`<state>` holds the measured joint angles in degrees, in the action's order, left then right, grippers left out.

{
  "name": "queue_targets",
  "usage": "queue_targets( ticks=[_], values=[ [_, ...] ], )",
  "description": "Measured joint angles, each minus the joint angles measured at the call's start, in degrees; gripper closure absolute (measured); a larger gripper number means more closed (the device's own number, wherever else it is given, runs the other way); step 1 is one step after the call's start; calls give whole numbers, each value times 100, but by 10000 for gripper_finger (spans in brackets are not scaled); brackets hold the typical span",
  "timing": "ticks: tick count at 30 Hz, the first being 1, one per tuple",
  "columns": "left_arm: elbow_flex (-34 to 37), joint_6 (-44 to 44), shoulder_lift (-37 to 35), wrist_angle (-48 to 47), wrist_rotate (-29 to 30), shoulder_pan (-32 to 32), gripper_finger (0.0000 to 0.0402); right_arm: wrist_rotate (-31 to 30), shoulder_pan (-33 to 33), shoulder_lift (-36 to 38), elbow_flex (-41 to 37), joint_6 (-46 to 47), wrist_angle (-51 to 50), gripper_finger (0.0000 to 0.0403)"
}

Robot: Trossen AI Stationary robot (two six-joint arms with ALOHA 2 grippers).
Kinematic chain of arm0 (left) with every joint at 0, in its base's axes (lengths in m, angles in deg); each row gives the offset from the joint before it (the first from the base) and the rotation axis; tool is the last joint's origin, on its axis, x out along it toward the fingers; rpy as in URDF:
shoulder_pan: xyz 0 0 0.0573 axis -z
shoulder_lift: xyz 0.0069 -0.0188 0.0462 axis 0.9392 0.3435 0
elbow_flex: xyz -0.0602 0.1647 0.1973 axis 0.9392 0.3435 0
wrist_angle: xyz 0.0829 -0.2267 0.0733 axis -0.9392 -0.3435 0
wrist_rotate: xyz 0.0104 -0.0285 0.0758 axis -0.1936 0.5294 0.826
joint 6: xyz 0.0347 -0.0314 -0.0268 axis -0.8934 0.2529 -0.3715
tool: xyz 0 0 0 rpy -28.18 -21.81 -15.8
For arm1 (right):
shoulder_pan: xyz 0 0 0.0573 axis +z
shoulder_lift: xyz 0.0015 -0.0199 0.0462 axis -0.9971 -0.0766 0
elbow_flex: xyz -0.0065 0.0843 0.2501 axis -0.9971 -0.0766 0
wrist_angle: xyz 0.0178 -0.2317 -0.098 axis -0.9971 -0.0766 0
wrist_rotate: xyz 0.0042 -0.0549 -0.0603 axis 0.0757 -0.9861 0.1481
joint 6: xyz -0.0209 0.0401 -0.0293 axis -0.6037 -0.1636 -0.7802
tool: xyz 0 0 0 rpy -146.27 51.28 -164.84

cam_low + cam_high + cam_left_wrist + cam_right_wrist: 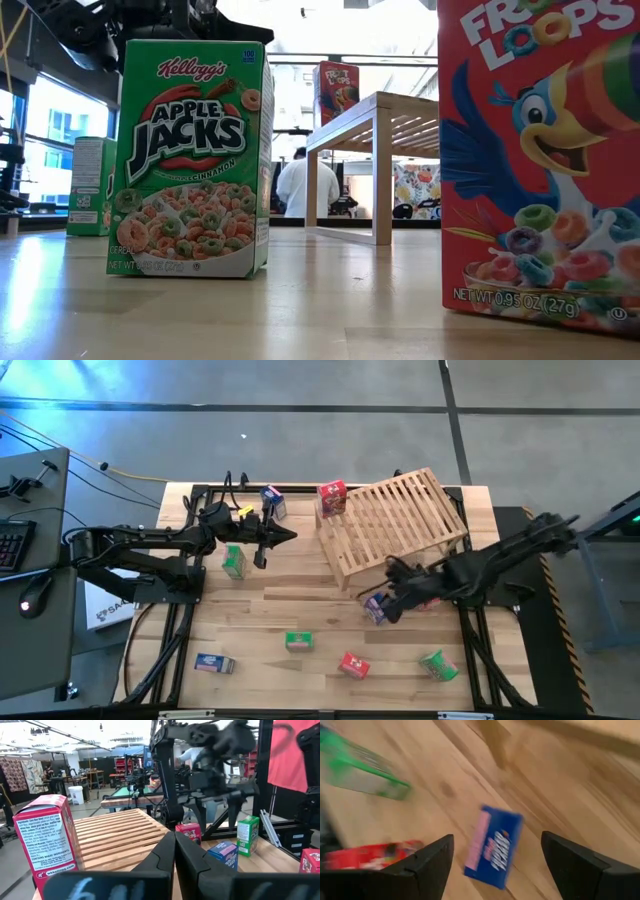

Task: Stack cereal on shelf
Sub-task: Put the middle right blue cereal box on the shelf

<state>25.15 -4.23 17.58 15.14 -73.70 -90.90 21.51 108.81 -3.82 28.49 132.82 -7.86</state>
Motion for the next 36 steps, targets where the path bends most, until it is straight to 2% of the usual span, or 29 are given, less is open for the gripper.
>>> queue_targets(
  ticks=[4, 8, 21, 27, 36],
  values=[
    [0, 0, 0, 0, 0, 0, 401, 197, 22, -888, 760, 503, -1006, 113],
    [1, 0, 0, 1, 0, 0, 401, 360, 0, -1466, 1132, 901, -1119, 113],
    [0, 79, 0, 0, -2, 4, 401, 444, -4, -2057, 1196, 1432, -1170, 120],
    [0, 110, 0, 0, -2, 4, 401, 594, -6, -2313, 1192, 1295, -1074, 164],
    [0, 168, 0, -198, -2, 4, 401, 658, -7, -2304, 1194, 988, -822, 241]
  ],
)
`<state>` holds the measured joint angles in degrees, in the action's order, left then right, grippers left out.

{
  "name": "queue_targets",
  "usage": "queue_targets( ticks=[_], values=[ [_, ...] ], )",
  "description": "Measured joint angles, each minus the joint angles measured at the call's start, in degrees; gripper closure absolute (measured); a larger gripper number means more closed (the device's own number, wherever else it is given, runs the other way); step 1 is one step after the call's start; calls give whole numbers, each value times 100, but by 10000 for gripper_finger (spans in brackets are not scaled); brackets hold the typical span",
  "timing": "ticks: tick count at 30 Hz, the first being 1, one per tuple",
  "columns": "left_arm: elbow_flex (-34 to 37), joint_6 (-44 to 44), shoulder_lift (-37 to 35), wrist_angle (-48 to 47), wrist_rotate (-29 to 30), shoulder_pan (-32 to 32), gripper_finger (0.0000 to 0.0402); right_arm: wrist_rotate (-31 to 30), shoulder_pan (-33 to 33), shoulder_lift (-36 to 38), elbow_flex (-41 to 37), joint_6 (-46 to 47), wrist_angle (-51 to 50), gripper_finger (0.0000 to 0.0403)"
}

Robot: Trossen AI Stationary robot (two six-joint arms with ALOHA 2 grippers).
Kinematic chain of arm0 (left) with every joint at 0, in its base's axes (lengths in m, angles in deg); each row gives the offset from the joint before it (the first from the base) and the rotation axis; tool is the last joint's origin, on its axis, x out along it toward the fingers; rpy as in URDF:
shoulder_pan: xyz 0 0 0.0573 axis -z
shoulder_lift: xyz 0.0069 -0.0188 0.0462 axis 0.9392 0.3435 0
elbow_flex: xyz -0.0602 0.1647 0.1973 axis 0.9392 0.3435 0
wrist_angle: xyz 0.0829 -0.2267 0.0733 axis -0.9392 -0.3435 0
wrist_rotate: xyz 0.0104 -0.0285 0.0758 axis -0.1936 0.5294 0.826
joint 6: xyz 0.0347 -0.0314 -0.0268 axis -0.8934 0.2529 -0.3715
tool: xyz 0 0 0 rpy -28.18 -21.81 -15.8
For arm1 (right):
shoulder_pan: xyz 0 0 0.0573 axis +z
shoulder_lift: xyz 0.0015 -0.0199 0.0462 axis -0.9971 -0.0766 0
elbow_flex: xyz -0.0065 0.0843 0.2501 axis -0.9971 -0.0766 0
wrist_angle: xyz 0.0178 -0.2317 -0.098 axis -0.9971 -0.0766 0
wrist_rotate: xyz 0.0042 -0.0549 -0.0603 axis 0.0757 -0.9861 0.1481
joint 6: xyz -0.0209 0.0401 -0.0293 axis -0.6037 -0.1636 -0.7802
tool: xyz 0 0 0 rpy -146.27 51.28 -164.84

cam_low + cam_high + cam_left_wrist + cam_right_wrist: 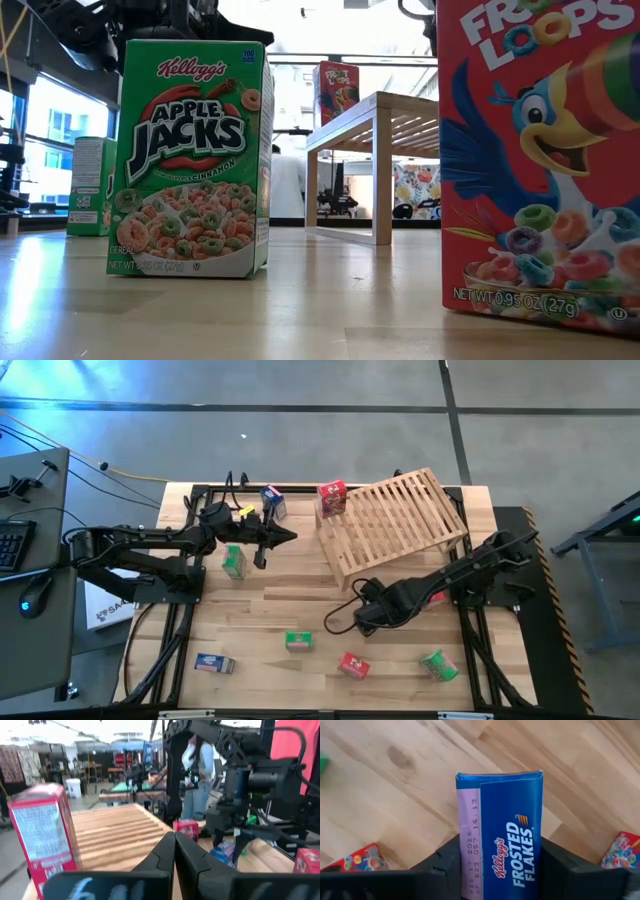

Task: Stack cereal on shelf
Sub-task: Put the middle right blue cereal box on the shelf

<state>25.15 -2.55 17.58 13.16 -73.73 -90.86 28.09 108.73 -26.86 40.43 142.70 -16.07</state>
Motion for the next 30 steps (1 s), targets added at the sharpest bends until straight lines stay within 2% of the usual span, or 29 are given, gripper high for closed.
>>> queue_targets(
  ticks=[5, 11, 13, 17, 23, 28, 30],
  values=[
    [1, 19, 0, -373, 0, 0, 401, 225, 1, 0, 426, -762, -22, 252],
    [0, 136, -13, -372, 0, 0, 401, 386, -22, 0, 1797, -2391, -362, 250],
    [0, 118, -28, -327, 0, 0, 401, 227, -61, 0, 2390, -3054, -561, 250],
    [1, 60, -28, -274, 0, -11, 401, -510, -282, 4, 3490, -4571, -1245, 250],
    [0, -195, -28, -258, -2, -15, 401, -627, -1315, 7, 4512, -6600, -2388, 249],
    [0, -214, -28, -108, -2, -183, 401, -392, -2603, 7, 4754, -8505, -2773, 249],
    [0, -214, -28, -91, -2, -283, 401, -301, -3091, 7, 4742, -8978, -2794, 249]
  ],
)
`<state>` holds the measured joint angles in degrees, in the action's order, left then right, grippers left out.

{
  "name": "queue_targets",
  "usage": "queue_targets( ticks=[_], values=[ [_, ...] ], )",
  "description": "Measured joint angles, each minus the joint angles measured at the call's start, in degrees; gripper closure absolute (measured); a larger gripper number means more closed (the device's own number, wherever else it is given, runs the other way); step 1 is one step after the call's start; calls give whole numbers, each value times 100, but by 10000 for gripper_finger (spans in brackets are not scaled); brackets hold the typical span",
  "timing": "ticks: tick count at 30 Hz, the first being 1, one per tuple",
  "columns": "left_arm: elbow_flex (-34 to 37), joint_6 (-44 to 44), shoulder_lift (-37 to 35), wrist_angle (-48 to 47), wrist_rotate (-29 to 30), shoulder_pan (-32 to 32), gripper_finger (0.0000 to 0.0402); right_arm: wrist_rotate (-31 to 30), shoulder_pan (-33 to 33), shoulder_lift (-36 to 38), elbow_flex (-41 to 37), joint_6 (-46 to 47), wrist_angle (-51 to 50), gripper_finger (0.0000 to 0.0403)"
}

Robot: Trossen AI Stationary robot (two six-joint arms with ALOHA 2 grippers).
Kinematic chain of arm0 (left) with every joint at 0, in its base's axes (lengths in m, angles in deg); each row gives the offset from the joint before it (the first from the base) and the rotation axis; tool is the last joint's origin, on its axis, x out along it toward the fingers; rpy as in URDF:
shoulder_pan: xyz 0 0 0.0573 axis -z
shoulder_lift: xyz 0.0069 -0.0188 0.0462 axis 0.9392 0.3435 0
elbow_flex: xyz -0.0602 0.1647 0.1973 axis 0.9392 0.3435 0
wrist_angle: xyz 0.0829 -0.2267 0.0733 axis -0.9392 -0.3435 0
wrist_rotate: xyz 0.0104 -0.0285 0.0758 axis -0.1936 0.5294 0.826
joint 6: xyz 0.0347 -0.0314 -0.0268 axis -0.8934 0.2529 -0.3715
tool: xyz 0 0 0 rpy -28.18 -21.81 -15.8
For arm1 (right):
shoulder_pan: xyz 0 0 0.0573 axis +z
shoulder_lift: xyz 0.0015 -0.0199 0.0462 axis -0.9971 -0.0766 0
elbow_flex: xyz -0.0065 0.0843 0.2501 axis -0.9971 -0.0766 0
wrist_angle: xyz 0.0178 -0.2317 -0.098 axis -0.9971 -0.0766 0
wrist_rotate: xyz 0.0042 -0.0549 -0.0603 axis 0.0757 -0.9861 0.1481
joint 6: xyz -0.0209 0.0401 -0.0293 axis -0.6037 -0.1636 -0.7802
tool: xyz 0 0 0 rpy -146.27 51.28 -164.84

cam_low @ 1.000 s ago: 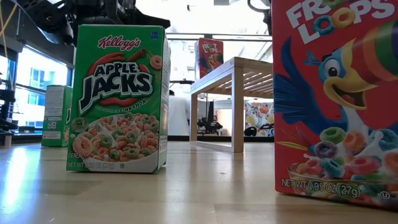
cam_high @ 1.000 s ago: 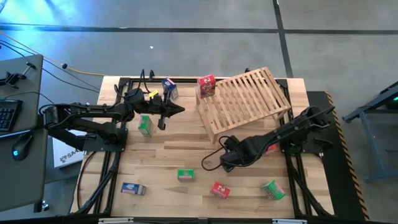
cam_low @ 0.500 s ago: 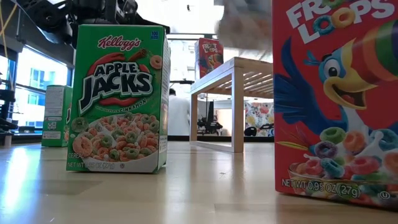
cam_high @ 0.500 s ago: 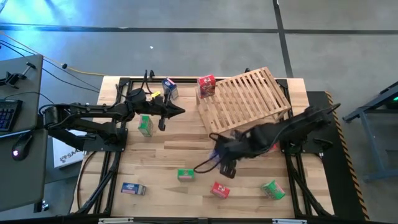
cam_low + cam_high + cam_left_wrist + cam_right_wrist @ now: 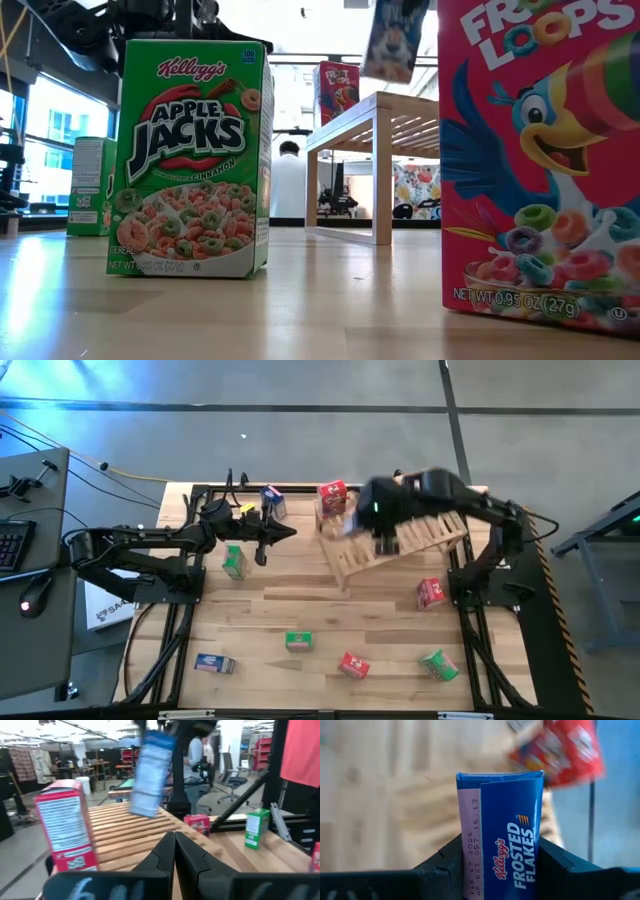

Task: Stack cereal on shelf
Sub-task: Put the middle right blue cereal box on the shelf

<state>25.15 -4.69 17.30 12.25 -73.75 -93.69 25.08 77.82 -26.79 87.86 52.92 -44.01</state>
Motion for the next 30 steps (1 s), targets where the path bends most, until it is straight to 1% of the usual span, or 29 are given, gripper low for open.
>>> queue_targets(
  ticks=[3, 5, 12, 17, 20, 30],
  values=[
    [-46, -107, 1, 16, -1, -165, 401, 190, -579, -2, -117, -450, -38, 249],
    [-109, -100, 1, 22, 0, -258, 401, 266, -845, -9, -199, -724, -40, 249],
    [-116, -105, 2, -121, 0, -327, 401, 612, -1425, -18, -351, -1483, 396, 249],
    [-116, -95, 2, -183, 1, -327, 401, 807, -1665, -270, -351, -1666, 395, 249],
    [-116, -47, 2, -192, 0, -327, 401, 1018, -1739, -370, -360, -1774, 568, 249],
    [-116, -67, 2, -145, 0, -327, 401, 991, -1797, -424, -358, -1651, 617, 249]
  ],
)
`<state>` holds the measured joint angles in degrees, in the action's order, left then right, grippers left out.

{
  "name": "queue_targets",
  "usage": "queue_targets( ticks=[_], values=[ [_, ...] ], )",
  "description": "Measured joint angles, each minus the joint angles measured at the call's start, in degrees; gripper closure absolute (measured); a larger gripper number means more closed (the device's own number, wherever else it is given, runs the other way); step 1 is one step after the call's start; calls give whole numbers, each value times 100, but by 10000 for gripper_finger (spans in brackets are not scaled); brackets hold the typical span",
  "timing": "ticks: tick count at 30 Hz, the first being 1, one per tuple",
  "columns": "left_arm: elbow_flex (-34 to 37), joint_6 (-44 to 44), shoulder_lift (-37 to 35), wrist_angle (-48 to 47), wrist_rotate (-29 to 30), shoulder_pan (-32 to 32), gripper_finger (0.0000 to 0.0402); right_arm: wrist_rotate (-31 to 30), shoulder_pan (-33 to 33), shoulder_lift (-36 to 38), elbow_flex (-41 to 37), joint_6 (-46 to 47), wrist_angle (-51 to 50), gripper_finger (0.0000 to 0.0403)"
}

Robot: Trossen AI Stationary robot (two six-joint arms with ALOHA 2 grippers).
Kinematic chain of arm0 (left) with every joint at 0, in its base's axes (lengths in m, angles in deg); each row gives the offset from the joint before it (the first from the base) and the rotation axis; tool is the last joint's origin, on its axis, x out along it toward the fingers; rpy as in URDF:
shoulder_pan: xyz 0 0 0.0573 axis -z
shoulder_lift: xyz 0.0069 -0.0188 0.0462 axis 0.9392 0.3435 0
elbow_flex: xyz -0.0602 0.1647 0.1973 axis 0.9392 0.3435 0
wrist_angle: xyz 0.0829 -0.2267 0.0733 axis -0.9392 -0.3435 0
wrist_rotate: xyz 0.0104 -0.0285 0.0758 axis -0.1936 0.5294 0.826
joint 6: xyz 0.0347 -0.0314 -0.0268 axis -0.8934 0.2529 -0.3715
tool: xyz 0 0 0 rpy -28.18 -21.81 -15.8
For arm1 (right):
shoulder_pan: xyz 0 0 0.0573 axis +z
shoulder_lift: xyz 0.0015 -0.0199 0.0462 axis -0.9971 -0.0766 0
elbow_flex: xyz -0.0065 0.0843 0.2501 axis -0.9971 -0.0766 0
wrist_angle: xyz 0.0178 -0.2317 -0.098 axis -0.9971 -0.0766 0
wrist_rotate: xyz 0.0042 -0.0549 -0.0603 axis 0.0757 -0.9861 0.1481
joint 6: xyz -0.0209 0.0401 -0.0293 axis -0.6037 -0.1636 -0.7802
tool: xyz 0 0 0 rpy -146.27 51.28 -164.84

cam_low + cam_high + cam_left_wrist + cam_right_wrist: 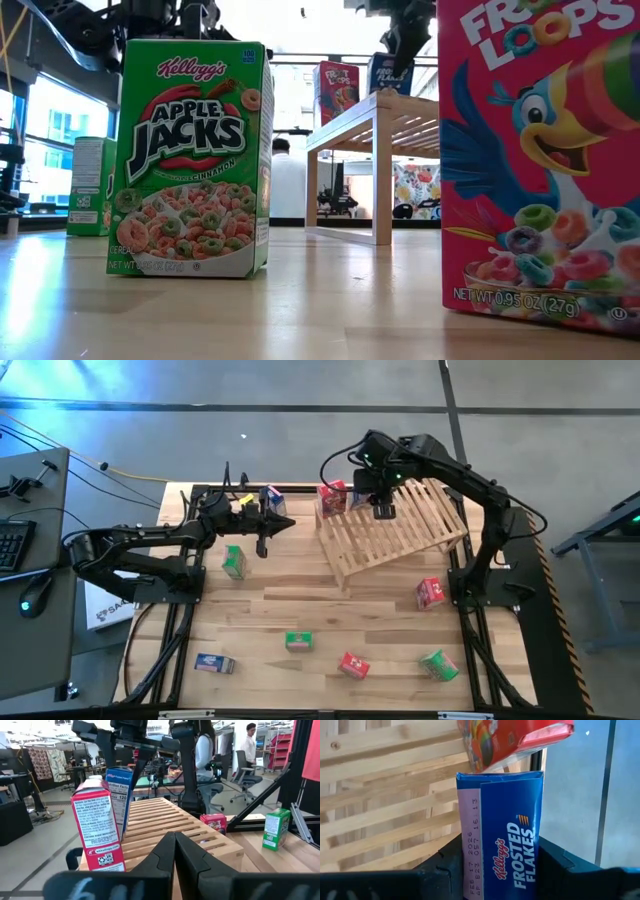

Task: Stack cereal on shelf
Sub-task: Put the middle right blue cereal box on the shelf

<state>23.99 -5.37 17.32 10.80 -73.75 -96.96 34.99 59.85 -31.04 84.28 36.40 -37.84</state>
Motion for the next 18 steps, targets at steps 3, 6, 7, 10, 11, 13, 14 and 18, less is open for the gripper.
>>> queue_targets(
  ticks=[3, 6, 7, 10, 11, 13, 14, 18],
  values=[
    [0, -28, 0, 6, 0, 0, 401, -72, 0, -8, 0, 27, 28, 240],
    [0, -31, 0, 25, 0, 0, 401, -122, 2, -8, 0, 28, 110, 220],
    [0, -33, 0, 27, 0, 0, 401, -127, 2, -8, 0, 28, 128, 213],
    [0, -33, 0, 27, 2, 0, 401, -139, 2, -8, 0, 29, 165, 192],
    [0, -33, 0, 27, 0, 0, 401, -140, 2, -8, 0, 28, 185, 186],
    [-1, -33, 0, 26, 0, 0, 401, -163, 2, -8, 0, 19, 278, 179],
    [-1, -32, 0, 25, 0, 0, 401, -211, 2, -8, 0, 15, 346, 177],
    [0, -22, 0, 16, 0, 0, 401, -330, 8, -11, 109, 9, 499, 176]
  ],
)
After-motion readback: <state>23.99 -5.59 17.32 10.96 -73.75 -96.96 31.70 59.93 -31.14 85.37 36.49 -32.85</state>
